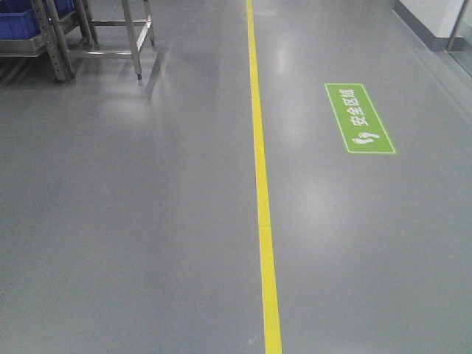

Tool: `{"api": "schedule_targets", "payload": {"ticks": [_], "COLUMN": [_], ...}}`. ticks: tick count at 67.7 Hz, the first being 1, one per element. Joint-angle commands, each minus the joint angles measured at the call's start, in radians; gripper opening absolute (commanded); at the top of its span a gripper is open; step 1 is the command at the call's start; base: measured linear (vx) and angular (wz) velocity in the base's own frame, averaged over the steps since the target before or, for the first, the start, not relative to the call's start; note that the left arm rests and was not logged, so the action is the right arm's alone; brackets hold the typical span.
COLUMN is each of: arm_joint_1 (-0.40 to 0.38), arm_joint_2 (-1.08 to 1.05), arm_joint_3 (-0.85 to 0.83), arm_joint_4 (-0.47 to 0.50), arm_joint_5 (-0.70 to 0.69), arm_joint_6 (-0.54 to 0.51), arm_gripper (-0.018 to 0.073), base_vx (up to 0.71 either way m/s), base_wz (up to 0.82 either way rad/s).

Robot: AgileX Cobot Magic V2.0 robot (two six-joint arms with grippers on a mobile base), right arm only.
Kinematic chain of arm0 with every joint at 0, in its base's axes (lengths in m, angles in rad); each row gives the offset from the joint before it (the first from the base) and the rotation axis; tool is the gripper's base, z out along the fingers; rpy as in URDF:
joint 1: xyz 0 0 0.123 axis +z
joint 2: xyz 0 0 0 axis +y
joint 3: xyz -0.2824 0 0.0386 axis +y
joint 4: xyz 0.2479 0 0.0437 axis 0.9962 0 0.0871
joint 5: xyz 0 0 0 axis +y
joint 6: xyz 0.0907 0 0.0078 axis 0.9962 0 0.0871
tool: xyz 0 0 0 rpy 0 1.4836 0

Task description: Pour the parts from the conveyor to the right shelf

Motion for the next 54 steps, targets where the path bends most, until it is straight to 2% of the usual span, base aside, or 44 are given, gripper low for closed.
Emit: {"api": "schedule_targets", "payload": {"ticks": [1, 27, 54], "arm_joint_1": [0.001, 0.001, 0.001], "arm_joint_2": [0.009, 0.009, 0.009], "arm_joint_3": [-0.027, -0.027, -0.027], "arm_joint_4": [-0.005, -0.005, -0.005], "arm_joint_5": [-0.076, -0.076, -0.076], "arm_joint_6": [-0.006, -0.006, -0.006], "arm_gripper": [-0.0006, -0.0006, -0.0006], "base_vx": [0.55, 0.55, 0.63], "base_wz": [0.17, 0.11, -0.08]}}
